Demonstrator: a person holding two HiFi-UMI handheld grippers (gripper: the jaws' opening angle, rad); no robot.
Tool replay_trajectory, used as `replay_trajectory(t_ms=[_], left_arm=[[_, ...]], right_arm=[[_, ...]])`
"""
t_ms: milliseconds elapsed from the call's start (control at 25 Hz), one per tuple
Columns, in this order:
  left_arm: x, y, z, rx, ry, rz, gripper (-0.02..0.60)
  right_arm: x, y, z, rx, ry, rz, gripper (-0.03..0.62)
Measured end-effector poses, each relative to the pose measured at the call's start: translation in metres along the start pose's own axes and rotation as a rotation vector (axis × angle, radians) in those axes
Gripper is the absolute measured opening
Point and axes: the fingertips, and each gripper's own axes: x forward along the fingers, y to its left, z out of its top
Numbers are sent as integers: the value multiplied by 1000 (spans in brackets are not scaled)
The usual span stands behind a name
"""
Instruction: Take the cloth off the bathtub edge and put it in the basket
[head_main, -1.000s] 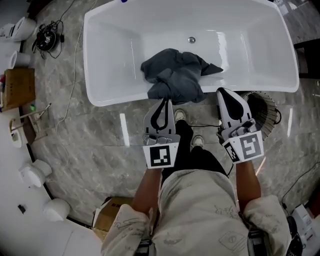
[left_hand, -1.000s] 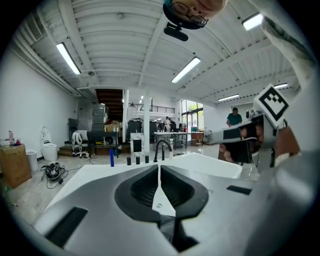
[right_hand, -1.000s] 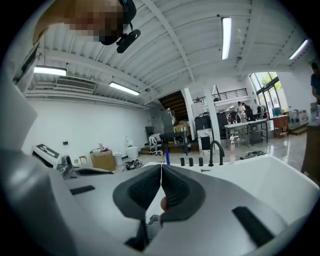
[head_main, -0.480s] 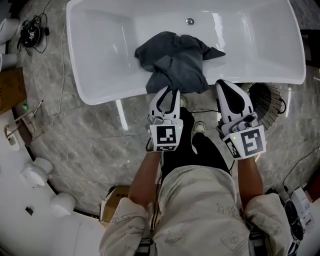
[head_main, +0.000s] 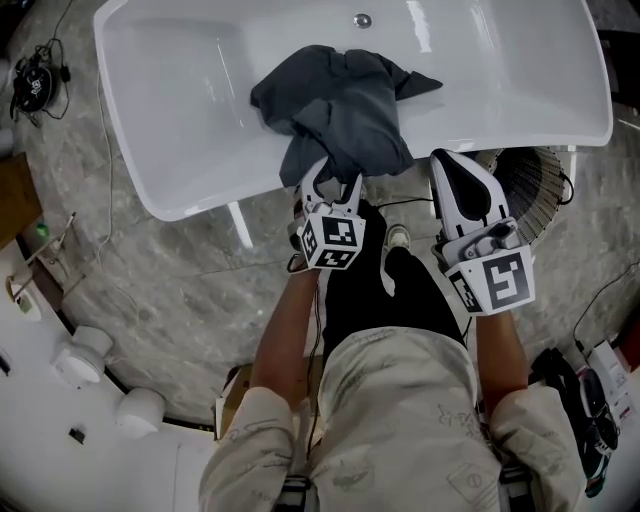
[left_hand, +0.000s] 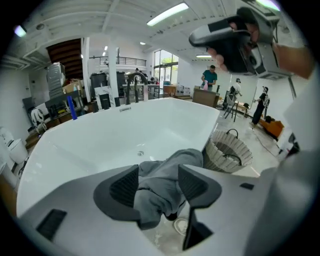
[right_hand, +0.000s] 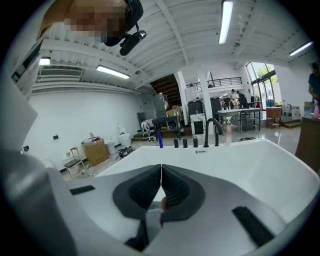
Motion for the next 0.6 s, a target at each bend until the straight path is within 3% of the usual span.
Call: replay_trajectory(t_ms=[240, 400, 600], left_arm=[[40, -7, -33, 136, 145, -86, 320], [57, -20, -55, 255, 243, -161, 351], [70, -19, -71, 375, 285, -112, 354]], right_arm=[[3, -10, -10, 13, 28, -32, -12], [3, -18, -12, 17, 36, -54, -12], [4, -21, -14, 21, 44, -76, -12]])
